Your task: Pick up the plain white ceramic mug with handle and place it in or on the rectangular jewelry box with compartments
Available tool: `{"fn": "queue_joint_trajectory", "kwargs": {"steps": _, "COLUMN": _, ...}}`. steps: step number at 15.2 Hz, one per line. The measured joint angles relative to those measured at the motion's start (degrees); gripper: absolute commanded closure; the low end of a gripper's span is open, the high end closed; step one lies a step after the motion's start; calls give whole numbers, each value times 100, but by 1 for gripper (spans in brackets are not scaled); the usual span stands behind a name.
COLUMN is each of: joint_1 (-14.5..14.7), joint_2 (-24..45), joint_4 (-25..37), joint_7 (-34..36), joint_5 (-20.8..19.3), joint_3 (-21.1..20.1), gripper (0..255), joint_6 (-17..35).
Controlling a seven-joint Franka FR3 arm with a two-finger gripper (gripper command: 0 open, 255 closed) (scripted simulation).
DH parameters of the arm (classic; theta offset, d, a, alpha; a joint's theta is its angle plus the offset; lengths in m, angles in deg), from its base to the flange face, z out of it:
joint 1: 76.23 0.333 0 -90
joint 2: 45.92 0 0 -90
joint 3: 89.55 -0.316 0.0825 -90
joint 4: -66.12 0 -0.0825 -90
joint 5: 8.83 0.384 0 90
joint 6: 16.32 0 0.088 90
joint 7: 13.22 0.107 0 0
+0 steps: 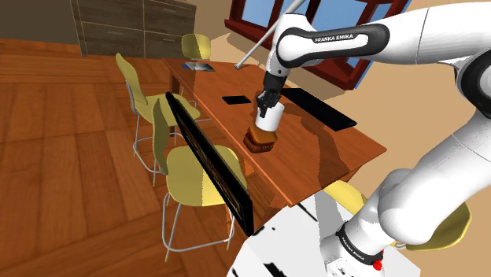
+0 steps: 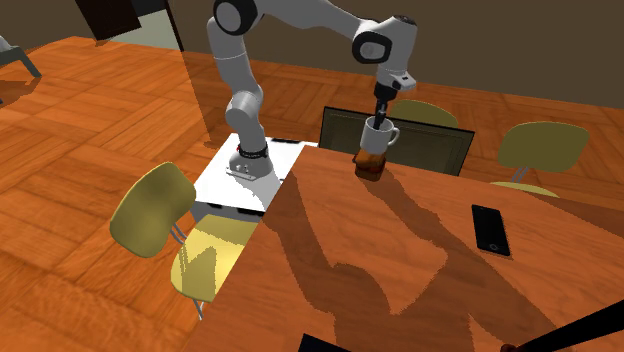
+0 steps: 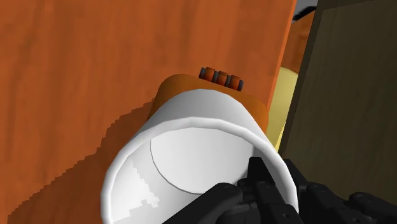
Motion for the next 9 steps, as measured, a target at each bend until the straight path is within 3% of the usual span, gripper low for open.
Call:
{"fn": "queue_joint_trajectory", "kwargs": {"steps": 8, "joint_1": -5, "joint_2": 50, "joint_4": -122, "joint_7": -9, "joint_5": 2, "joint_3": 7, "gripper": 255, "joint_6": 211}}
{"fn": "queue_joint_trajectory", "kwargs": {"steps": 9, "joint_1": -5, "joint_2": 47, "joint_4": -128, "joint_7": -9, "joint_5": 2, "joint_3": 6, "gripper": 0, "joint_6": 213}}
